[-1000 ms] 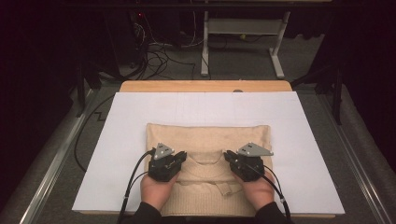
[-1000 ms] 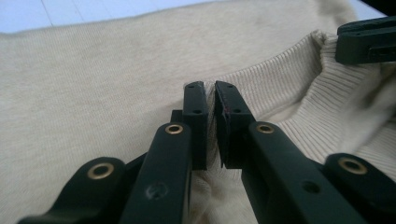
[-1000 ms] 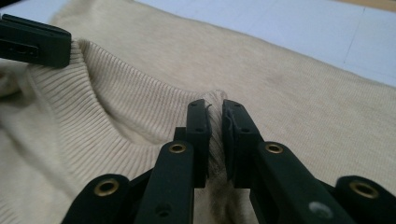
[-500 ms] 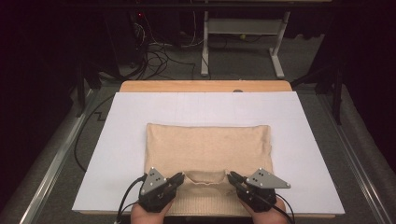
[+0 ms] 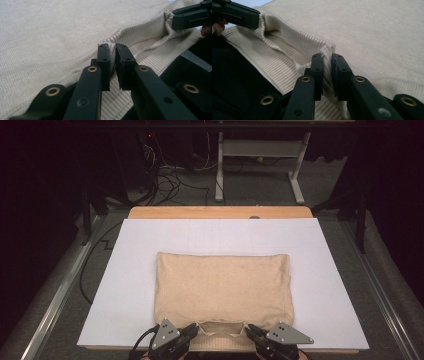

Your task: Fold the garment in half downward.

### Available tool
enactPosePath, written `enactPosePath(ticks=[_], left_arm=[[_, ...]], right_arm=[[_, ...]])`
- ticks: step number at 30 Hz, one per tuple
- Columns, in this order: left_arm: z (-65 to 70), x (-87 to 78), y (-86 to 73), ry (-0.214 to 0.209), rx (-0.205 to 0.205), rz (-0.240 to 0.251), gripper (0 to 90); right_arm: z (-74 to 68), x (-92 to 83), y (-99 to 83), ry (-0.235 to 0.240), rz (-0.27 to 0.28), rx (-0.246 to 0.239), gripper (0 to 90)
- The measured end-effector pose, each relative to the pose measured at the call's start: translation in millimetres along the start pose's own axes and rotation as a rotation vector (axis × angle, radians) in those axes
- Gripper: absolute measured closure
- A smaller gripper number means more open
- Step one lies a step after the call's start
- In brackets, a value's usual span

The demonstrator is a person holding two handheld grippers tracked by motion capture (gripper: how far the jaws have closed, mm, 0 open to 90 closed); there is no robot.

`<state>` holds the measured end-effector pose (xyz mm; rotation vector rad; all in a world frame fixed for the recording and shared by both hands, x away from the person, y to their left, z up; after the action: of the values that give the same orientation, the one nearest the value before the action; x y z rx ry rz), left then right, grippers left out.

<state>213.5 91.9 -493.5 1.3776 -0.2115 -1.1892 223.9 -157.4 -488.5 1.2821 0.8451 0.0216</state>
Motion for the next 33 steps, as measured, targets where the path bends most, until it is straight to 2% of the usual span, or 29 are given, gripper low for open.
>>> enactPosePath(ticks=[2,5,9,13,15,16,23,24,33], left_arm=[[2.8,-3.3,1.7,-0.006,0.007,0.015,77.2],[7.0,-8.9,6.4,0.0,0.025,0.04,72.3],[7.7,-14.3,11.7,0.01,0.037,0.07,72.2],[2.0,-12.1,12.6,0.015,0.022,0.067,67.9],[0.3,-10.7,12.6,0.02,0.024,0.065,67.8],[-1.1,-9.7,12.8,0.025,0.025,0.063,64.9],[-16.6,-11.3,17.1,0.04,0.021,0.061,58.5],[-18.8,-11.9,18.2,0.042,0.016,0.062,55.1],[-39.1,-21.3,29.4,0.057,0.044,0.081,49.3]], right_arm=[[0.1,-0.7,0.9,0.014,-0.003,0.008,66.6],[1.7,-3.8,5.9,0.022,0.012,0.017,58.3],[3.5,-8.8,13.1,0.022,0.039,0.02,57.0],[6.2,-10.9,19.2,0.01,0.058,0.022,57.1],[7.2,-9.1,20.2,0.005,0.055,0.022,57.0],[7.4,-8.4,20.6,0.004,0.055,0.024,57.0],[10.6,-2.4,23.6,-0.007,0.063,0.032,52.3],[11.2,-1.7,24.0,-0.01,0.064,0.033,51.4],[21.3,1.3,30.4,-0.029,0.084,0.041,45.4]])
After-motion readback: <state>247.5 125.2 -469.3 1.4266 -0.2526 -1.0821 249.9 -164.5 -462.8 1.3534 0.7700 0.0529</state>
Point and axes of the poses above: each handheld gripper's, and its own axes: x roughly forward along the jaws, y roughly out of its top, z roughly to its right, the point moved 5 cm from there along x, roughly forward along the jaws, and after that the axes turned 9 degrees about -y, right-handed, at the moved point
